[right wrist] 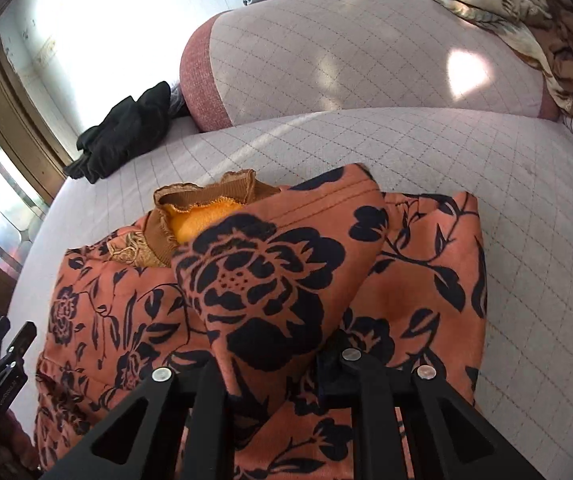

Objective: Fold small clothes

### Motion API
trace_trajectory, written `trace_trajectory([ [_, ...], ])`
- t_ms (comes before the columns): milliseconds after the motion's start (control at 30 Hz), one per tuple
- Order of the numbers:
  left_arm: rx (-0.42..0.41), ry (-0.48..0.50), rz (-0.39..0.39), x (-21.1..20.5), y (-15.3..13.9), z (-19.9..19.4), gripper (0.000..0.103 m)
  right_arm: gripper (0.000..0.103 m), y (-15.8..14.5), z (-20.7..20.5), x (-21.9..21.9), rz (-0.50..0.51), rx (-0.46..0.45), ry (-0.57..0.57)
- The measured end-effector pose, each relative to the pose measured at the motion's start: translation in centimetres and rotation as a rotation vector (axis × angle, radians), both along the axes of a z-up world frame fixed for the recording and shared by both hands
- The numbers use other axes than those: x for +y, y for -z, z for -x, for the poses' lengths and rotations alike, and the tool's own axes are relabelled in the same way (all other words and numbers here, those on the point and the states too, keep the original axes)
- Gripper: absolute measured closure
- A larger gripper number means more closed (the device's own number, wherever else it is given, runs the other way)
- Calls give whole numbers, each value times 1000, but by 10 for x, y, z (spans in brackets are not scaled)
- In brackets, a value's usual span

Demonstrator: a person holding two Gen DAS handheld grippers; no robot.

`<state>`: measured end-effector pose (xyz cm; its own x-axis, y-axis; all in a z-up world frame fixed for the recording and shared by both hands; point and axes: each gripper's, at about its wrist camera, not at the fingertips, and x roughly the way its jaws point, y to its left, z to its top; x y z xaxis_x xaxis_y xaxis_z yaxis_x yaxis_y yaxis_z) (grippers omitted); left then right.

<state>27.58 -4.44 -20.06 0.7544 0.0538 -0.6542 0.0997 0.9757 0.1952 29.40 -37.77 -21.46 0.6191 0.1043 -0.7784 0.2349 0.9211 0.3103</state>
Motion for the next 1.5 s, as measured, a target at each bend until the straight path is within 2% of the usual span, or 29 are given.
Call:
trace_trajectory([
  [167, -11, -16, 13, 3, -4, 0, 24, 88, 1, 25, -5, -108, -11, 16],
  [233, -12, -20, 14, 3, -5, -1, 24, 85, 5, 32, -7, -154, -4, 24],
  [467, -21, -34, 26, 7, -6, -2, 24, 83, 14, 32, -13, -198, 28, 54],
  [667, -23, -34, 35, 8, -8, -2, 24, 64, 11, 40, -25, -222, -1, 107],
  [700, -23, -35, 37, 8, -8, -2, 24, 52, 11, 42, -28, -226, -5, 117],
  [733, -23, -36, 37, 8, -8, -2, 24, 45, 10, 44, -30, -228, -14, 135],
  [1000, -27, -32, 68, 8, -12, 0, 24, 45, -8, 58, -45, -220, -67, 223],
  [1333, -47, -18, 107, 6, -22, 6, 24, 44, -7, 66, -48, -160, -31, 276],
  [1433, -47, -19, 109, 5, -22, 6, 24, 45, 0, 68, -46, -101, 11, 267],
  [1500, -44, -16, 119, 4, -23, 6, 24, 46, 19, 63, -46, -42, 134, 264],
])
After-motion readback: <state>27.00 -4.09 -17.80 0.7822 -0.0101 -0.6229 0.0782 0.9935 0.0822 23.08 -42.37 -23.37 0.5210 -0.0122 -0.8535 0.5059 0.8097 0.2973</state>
